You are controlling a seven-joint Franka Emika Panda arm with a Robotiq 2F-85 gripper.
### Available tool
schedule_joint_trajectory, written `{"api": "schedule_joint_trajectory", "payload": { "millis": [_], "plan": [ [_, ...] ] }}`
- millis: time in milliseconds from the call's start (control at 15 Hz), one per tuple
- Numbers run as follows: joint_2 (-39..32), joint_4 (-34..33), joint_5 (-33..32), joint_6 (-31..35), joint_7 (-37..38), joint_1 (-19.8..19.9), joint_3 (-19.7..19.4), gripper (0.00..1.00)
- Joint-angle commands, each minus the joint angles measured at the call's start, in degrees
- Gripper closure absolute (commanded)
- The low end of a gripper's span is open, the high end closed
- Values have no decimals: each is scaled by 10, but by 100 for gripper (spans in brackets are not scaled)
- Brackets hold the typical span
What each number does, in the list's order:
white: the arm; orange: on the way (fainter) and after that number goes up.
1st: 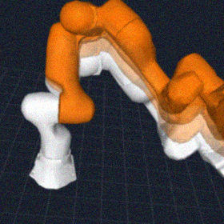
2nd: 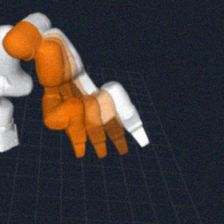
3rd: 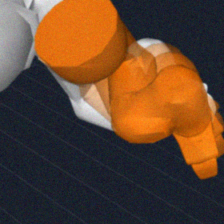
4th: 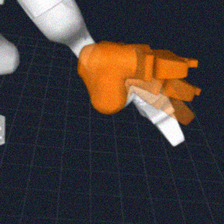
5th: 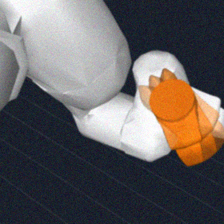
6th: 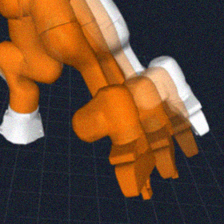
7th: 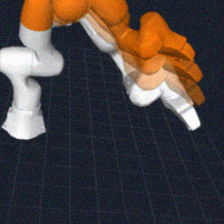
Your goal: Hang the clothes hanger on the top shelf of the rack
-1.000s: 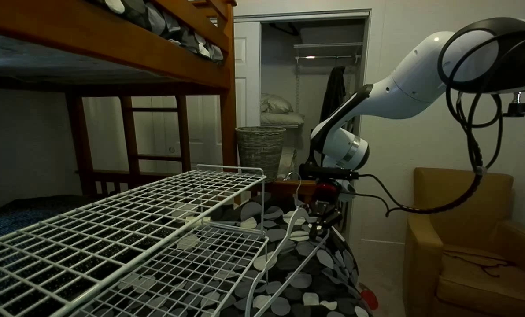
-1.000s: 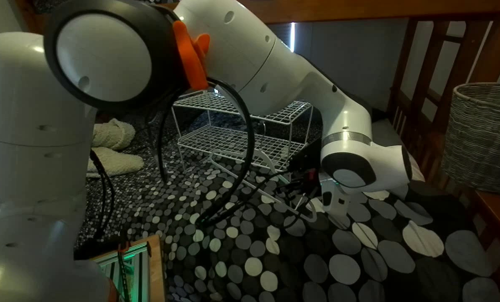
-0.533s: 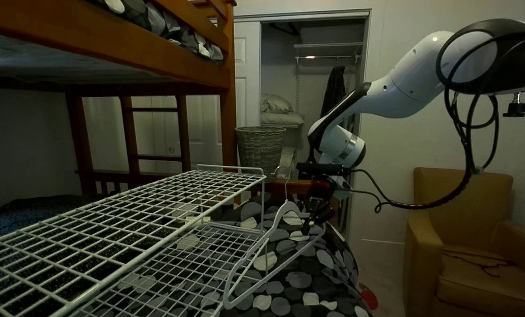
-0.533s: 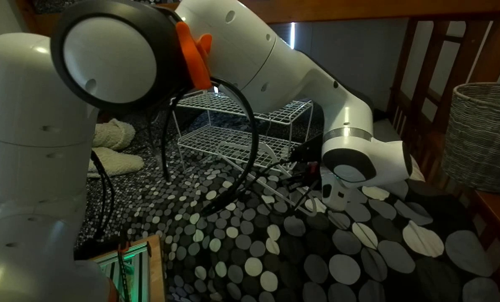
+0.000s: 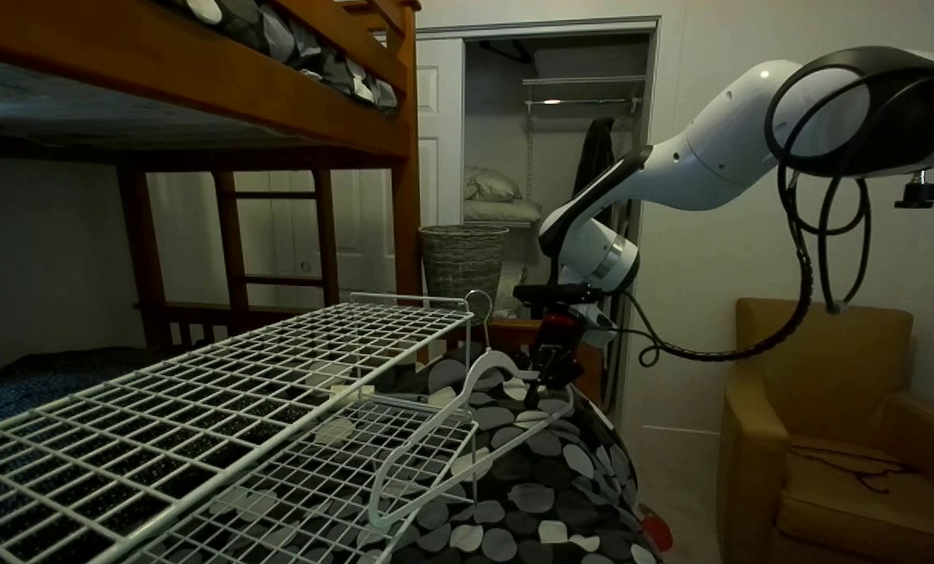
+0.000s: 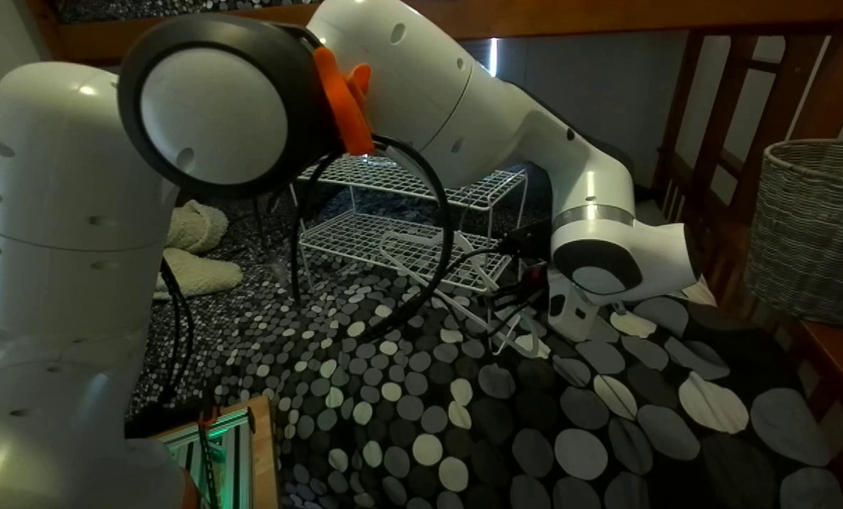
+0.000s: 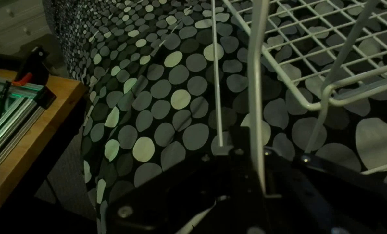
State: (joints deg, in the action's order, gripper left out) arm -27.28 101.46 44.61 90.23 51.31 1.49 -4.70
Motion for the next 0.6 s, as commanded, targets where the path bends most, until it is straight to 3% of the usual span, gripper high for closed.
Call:
{"api": "schedule_joint_trajectory", "payload": {
  "millis": [0,533],
  "plan": [
    [-19,-31,-1,-26,33,-2,5,100],
    [-20,-34,-35,-22,50,-16,6,100]
  ]
}}
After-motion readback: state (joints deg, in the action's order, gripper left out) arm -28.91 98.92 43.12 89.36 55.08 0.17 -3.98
